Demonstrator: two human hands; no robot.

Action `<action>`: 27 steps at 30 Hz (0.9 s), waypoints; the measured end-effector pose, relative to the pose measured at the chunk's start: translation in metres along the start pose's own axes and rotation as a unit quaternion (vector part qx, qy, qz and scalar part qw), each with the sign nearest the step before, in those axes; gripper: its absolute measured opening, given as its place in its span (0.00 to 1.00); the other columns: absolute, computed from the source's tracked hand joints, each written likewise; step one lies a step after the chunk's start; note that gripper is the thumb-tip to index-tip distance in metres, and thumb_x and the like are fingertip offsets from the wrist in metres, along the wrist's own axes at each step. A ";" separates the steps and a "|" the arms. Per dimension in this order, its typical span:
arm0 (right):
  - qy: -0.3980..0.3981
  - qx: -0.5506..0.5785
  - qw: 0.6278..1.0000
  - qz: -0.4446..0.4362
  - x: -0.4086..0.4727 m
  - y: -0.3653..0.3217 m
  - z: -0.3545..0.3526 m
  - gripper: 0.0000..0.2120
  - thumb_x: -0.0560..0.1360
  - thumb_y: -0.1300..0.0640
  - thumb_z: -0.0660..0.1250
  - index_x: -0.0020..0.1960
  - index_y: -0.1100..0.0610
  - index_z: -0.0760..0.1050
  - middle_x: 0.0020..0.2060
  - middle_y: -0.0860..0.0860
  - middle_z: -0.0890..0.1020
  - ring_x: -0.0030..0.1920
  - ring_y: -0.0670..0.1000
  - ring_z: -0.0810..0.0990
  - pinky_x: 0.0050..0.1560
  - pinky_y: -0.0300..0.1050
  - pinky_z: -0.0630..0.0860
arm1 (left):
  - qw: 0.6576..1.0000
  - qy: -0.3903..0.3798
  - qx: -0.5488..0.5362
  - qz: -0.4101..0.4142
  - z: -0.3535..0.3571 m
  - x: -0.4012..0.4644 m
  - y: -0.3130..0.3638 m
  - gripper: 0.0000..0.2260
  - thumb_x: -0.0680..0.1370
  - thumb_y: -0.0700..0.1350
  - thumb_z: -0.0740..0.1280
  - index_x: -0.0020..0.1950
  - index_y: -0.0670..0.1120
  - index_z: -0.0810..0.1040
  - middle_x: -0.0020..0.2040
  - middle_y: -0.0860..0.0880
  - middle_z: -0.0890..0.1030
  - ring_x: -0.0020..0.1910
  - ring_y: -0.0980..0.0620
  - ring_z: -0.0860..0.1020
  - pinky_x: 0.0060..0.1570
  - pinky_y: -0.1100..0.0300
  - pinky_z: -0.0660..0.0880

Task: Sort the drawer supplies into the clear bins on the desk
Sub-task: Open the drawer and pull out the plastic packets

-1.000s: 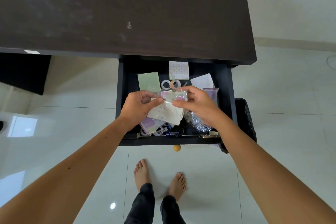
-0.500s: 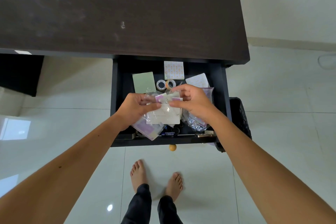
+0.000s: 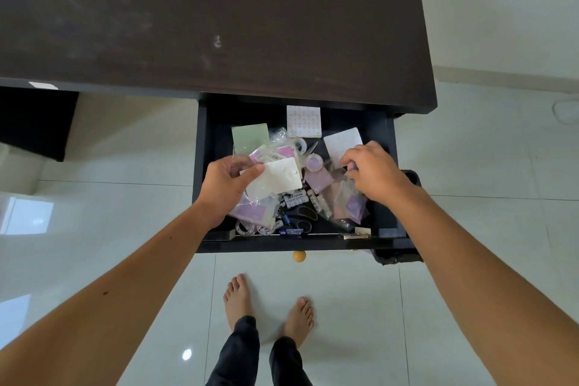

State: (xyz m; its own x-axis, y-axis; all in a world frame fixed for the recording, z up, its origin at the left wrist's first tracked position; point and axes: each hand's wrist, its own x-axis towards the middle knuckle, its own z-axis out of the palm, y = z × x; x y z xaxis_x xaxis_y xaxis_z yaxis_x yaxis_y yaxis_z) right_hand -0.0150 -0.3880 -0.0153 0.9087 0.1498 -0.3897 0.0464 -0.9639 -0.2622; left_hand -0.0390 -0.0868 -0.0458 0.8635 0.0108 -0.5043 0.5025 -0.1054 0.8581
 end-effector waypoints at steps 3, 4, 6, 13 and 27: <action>-0.004 0.035 0.999 -0.011 -0.002 -0.001 -0.011 0.10 0.80 0.65 0.69 0.54 0.54 0.85 0.52 0.49 0.83 0.53 0.50 0.77 0.51 0.44 0.72 | 1.000 0.013 0.001 0.006 0.000 0.000 -0.001 0.03 0.79 0.44 0.75 0.47 0.51 0.85 0.50 0.52 0.89 0.50 0.50 0.86 0.56 0.55 0.82; -0.005 0.070 0.998 -0.009 -0.004 -0.001 -0.017 0.09 0.80 0.64 0.70 0.51 0.52 0.85 0.50 0.48 0.82 0.51 0.49 0.79 0.50 0.43 0.73 | 1.000 0.015 -0.001 0.010 0.000 0.000 -0.002 0.04 0.79 0.44 0.75 0.47 0.51 0.84 0.49 0.52 0.89 0.49 0.51 0.86 0.55 0.57 0.81; -0.004 0.137 0.991 -0.003 -0.006 -0.001 -0.026 0.08 0.79 0.63 0.72 0.48 0.50 0.84 0.47 0.44 0.80 0.44 0.45 0.79 0.45 0.39 0.72 | 1.000 0.021 -0.005 0.015 0.001 0.000 -0.001 0.04 0.80 0.43 0.74 0.46 0.51 0.84 0.49 0.53 0.88 0.48 0.54 0.85 0.50 0.63 0.81; -0.053 0.163 0.984 0.040 -0.008 -0.012 -0.008 0.37 0.76 0.60 0.79 0.80 0.51 0.68 0.43 0.47 0.83 0.43 0.42 0.79 0.54 0.42 0.73 | 0.999 0.041 -0.027 0.012 0.006 0.001 -0.003 0.01 0.81 0.41 0.73 0.49 0.46 0.84 0.51 0.51 0.88 0.48 0.54 0.86 0.44 0.67 0.82; -0.095 0.109 0.989 0.027 -0.021 -0.005 0.005 0.20 0.72 0.55 0.82 0.56 0.48 0.74 0.49 0.49 0.81 0.47 0.51 0.81 0.49 0.49 0.81 | 0.998 0.047 -0.044 0.008 0.009 -0.002 -0.007 0.03 0.81 0.40 0.73 0.48 0.47 0.83 0.52 0.49 0.87 0.48 0.53 0.86 0.40 0.67 0.81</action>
State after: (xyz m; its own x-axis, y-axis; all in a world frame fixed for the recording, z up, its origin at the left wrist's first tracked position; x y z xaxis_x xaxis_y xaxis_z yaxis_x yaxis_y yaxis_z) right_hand -0.0367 -0.3849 -0.0102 0.8122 0.1575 -0.5617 -0.1102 -0.9040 -0.4130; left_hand -0.0447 -0.0946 -0.0512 0.8701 0.1029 -0.4821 0.4863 -0.0194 0.8735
